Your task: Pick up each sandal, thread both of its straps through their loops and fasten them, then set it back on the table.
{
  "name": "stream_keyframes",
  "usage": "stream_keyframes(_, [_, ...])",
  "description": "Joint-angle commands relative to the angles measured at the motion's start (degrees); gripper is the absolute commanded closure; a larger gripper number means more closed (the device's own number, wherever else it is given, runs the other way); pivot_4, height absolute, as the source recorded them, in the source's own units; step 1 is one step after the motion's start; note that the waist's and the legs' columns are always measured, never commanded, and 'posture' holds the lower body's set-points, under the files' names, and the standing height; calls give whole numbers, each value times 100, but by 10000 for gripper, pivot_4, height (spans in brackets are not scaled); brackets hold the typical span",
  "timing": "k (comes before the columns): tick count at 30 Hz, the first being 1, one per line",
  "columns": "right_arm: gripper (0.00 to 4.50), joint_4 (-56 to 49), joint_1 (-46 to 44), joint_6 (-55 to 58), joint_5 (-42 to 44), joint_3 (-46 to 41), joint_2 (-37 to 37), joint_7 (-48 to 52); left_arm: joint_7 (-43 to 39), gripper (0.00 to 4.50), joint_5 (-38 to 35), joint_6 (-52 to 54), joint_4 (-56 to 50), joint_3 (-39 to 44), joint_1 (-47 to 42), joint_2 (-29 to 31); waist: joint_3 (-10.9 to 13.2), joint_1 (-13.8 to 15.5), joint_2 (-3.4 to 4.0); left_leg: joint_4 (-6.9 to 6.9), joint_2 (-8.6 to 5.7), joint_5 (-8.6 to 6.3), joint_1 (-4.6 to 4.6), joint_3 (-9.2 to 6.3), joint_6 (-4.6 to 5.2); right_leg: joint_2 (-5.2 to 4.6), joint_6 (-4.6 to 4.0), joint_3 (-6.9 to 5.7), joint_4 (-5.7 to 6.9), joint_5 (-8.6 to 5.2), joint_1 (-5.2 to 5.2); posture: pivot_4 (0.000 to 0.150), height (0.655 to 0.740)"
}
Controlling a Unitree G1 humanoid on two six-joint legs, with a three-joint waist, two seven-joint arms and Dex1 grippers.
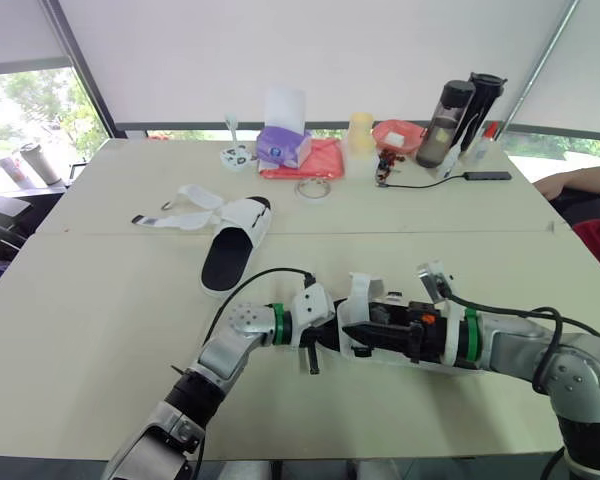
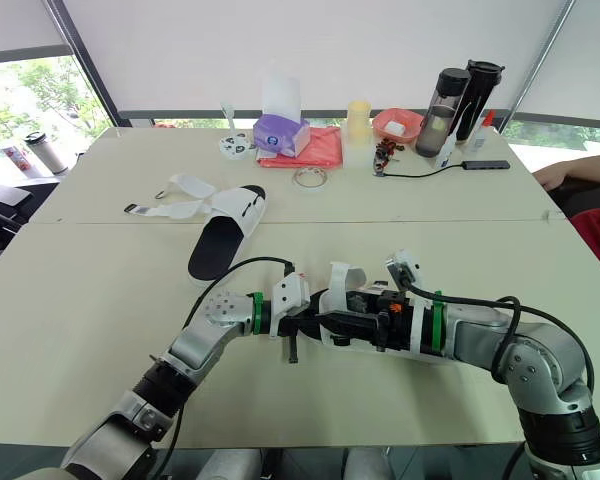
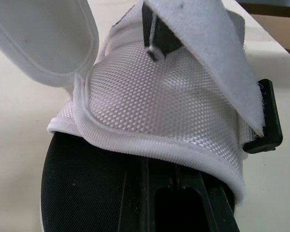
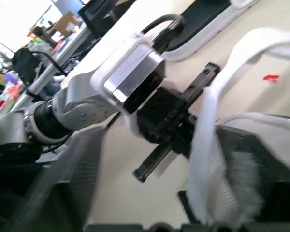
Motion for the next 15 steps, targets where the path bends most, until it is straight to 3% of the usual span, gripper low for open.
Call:
stream_keyframes(1, [28053,-50,-58,-60,-57,44,16,-49,197,45000,440,269,685,-152,195,125,0,0,2,0,0,0,0,0,0,0,-11,-1,0,7,0,1500,7400])
stream_keyframes(4, [44492,-42,-61,-49,-32,49,11,-68,201,45000,436,278,668,-145,213,133,0,-3,1,0,0,0,0,0,0,1,-11,-6,0,7,0,1500,7400])
stream_keyframes(10, [44492,-162,120,-16,-89,122,-147,33,195,45000,451,255,694,-154,195,135,0,3,1,0,0,0,1,0,0,2,-11,-6,1,7,-1,1500,7400])
stream_keyframes(15, [44492,-340,431,-263,-659,514,-329,80,174,45000,457,226,721,-172,176,134,0,1,2,0,-1,0,1,1,0,1,-11,-7,0,7,-1,1500,7400])
